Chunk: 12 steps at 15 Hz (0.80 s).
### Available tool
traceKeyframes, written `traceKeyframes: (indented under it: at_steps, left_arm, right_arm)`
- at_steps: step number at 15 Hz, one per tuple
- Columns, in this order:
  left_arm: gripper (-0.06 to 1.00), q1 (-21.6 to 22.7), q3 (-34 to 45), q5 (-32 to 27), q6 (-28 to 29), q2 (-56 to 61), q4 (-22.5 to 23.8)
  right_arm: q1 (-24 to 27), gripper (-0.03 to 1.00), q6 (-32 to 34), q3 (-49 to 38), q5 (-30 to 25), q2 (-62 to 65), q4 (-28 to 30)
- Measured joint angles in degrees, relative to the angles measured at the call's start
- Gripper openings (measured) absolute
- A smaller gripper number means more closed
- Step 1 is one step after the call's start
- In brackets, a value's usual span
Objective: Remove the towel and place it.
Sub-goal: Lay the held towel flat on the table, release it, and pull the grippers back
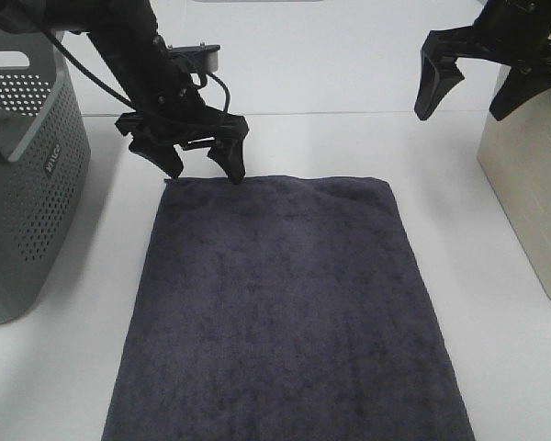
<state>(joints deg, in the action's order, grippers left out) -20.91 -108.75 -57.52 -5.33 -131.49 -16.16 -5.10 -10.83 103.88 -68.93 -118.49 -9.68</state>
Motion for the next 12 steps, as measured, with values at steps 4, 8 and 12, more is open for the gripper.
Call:
traceKeyframes:
  at_steps: [4, 8, 12]
  left_arm:
    - [0.85, 0.40, -9.91, -8.71, 0.00, -3.21, 0.52]
    - [0.85, 1.15, -12.20, -11.46, 0.23, -3.50, 1.95]
    - [0.85, 2.92, -12.20, -11.46, 0.40, -3.78, 1.95]
  right_arm:
    - [-1.32, 0.96, 1.15, 6.82, -0.29, -3.55, 2.01]
    - [-5.10, 0.96, 3.32, 7.51, -0.46, -5.90, 1.03]
    - [-5.90, 0.96, 5.10, 7.51, -0.46, -7.28, 4.58]
